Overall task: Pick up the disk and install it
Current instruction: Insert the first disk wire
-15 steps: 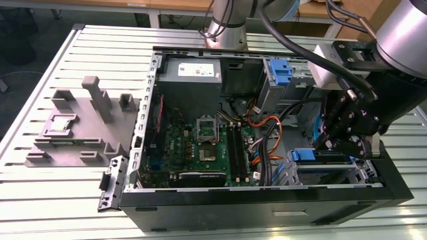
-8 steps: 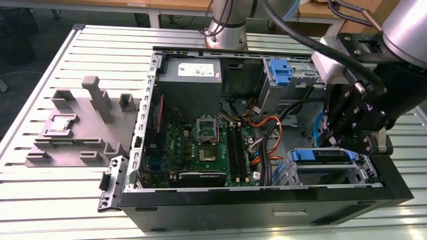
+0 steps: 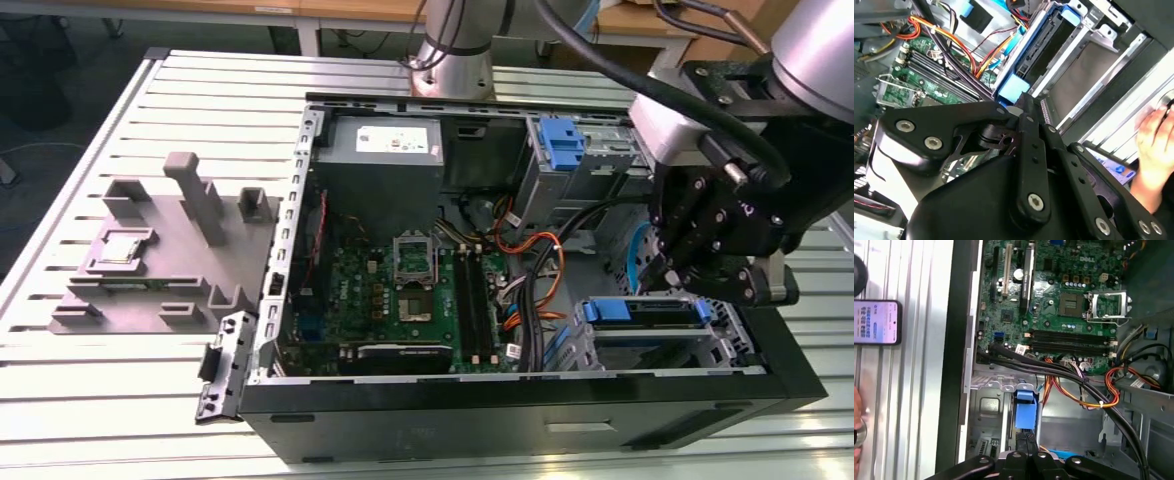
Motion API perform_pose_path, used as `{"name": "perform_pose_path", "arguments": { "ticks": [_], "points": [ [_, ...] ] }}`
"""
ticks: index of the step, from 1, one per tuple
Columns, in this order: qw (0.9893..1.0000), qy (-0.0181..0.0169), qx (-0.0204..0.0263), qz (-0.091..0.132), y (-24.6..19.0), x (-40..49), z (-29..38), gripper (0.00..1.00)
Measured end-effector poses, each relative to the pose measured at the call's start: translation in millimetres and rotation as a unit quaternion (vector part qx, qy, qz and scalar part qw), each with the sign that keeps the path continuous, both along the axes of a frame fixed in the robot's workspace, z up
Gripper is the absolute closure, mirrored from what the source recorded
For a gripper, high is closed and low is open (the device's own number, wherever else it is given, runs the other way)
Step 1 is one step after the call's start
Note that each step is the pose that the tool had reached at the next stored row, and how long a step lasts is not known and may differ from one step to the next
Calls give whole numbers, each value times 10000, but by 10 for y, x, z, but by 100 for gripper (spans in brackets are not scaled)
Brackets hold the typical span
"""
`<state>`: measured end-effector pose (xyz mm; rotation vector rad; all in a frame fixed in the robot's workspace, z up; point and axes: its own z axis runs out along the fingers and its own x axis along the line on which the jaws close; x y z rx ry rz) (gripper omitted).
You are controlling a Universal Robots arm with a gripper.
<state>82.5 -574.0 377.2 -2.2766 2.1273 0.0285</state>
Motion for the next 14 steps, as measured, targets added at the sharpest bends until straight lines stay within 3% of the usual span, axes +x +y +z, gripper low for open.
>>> {"name": "perform_pose_path", "arguments": {
  "ticks": [2,5,6,10,14],
  "points": [
    [9999,-43,0,120,0,-1,0,90],
    [9996,-159,-1,222,0,0,-1,90],
    [9996,-176,-1,231,1,4,-4,90],
    [9996,-177,-21,239,4,52,-18,90],
    [9995,-176,-70,248,16,97,-32,90]
  ]
}}
